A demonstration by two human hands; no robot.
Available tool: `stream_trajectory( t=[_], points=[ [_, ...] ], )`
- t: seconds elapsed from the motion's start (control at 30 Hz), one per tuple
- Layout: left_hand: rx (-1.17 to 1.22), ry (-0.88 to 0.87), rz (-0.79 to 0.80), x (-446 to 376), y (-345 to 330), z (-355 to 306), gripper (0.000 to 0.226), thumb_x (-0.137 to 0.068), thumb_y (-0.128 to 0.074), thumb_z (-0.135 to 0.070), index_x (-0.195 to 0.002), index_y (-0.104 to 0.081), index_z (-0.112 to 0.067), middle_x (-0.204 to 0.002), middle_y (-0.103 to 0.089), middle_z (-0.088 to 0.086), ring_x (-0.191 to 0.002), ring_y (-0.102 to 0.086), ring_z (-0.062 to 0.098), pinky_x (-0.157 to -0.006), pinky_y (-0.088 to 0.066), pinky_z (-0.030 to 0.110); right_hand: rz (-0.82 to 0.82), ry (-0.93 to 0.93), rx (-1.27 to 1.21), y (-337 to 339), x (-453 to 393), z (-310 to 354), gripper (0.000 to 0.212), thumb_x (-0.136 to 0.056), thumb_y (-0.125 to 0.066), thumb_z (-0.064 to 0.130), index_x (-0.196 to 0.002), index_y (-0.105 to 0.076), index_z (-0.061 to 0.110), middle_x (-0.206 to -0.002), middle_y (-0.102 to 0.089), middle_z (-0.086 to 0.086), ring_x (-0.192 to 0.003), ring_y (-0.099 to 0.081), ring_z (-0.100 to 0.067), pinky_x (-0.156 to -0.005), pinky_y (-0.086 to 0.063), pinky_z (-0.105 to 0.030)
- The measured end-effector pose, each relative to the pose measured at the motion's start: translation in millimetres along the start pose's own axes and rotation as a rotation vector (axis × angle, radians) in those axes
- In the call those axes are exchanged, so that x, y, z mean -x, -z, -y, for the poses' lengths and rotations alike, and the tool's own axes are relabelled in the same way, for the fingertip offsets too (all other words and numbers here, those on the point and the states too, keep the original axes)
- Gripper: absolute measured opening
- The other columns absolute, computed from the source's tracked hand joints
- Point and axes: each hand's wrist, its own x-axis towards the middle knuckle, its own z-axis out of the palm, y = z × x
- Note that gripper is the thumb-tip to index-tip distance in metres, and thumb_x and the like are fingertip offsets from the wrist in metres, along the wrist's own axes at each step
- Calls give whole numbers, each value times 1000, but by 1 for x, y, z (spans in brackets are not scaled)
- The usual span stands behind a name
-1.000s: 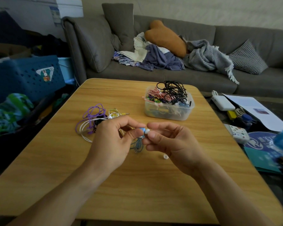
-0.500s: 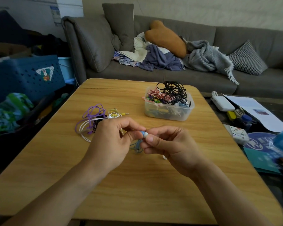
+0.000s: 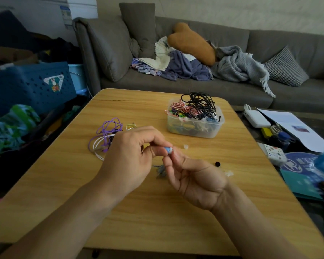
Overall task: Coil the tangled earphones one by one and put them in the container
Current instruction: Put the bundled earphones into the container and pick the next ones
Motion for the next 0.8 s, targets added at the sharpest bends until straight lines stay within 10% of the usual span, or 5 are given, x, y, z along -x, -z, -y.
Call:
stream_trajectory(
  t=[0.47,0.8],
  points=[
    [13,267,-87,7,-3,1,12,-79,-75,-15,-77,-71,-27,-72,-70,-13,-68,-65,10,-65,-52,33,-91,752,824,0,-2,4,9,-74,-71,2,-82,-70,1,-75,-75,-10,-64,-71,-19,-56,-57,-26],
    [209,544,-27,9,-2,2,17,-88,-66,-8,-74,-69,-18,-62,-70,-2,-55,-66,10,-53,-49,19,-155,1070,1406,7,-10,8,27,-80,-77,6,-101,-77,23,-83,-71,8,-78,-68,-10,-67,-54,-28]
  ],
)
